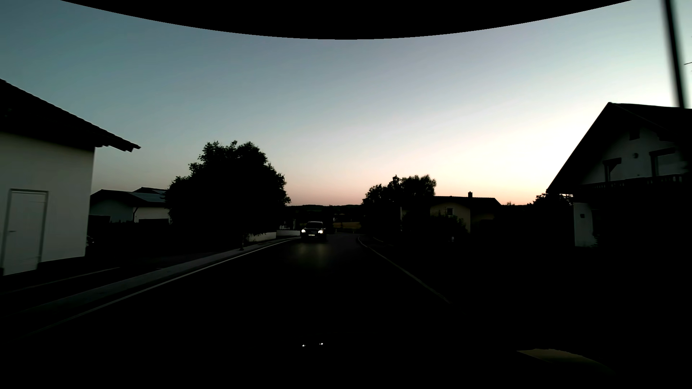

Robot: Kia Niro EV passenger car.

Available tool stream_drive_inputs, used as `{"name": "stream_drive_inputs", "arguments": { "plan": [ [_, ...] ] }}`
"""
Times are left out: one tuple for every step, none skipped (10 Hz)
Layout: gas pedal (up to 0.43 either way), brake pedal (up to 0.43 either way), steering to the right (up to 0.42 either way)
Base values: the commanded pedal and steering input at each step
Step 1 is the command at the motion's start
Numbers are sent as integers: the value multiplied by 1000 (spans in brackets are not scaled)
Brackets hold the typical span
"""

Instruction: Follow the waypoints while adhering to traffic rules and regulations

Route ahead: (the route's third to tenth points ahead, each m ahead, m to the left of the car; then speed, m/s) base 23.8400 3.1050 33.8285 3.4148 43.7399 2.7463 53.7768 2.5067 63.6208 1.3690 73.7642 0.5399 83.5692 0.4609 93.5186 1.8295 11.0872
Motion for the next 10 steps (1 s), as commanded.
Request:
{"name": "stream_drive_inputs", "arguments": {
  "plan": [
    [47,0,-20],
    [47,0,-19],
    [47,0,-11],
    [47,0,-5],
    [47,0,-4],
    [47,0,-4],
    [47,0,-4],
    [47,0,-4],
    [59,0,-4],
    [59,0,-4]
  ]
}}
